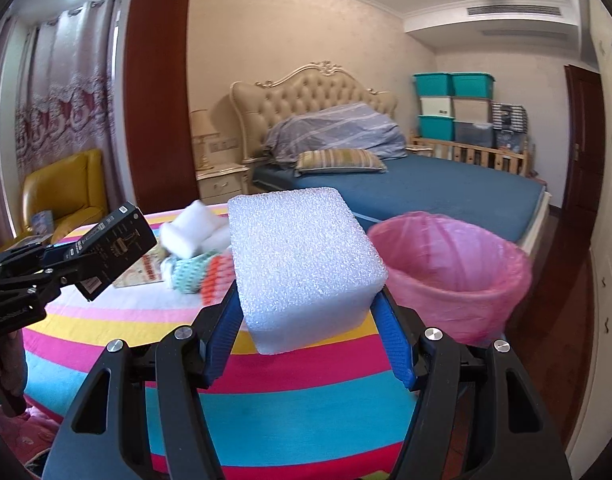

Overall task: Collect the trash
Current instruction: 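Drop the black box from the left tool into the bin while the right tool drops the foam block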

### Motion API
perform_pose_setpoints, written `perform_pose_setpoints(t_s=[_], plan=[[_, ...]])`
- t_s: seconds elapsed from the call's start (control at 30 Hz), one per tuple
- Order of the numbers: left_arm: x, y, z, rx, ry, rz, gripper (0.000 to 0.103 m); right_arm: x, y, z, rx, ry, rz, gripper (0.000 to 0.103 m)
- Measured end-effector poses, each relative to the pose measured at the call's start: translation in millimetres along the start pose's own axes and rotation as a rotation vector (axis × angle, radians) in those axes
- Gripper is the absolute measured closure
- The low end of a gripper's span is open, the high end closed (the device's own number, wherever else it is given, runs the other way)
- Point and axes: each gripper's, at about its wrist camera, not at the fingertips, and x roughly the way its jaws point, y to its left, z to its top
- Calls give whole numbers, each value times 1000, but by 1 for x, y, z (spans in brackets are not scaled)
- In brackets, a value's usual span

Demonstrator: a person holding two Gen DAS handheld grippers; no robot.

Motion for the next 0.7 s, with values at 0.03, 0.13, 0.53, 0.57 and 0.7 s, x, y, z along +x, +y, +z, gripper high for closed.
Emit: perform_pose_setpoints(t_s=[0.03,0.13,0.53,0.57,0.7], plan=[[3,-5,5,5,0,-15,64,-1,-6,1,6,-4,-10,41],[13,-21,18,25,-9,-61,64,-5,-26,4,8,-21,-65,41],[85,-78,83,49,8,-205,64,2,-104,16,68,-23,-207,41],[91,-80,87,44,13,-211,64,2,-106,17,70,-24,-214,41],[124,-97,104,34,38,-230,64,13,-119,25,45,-28,-242,41]])
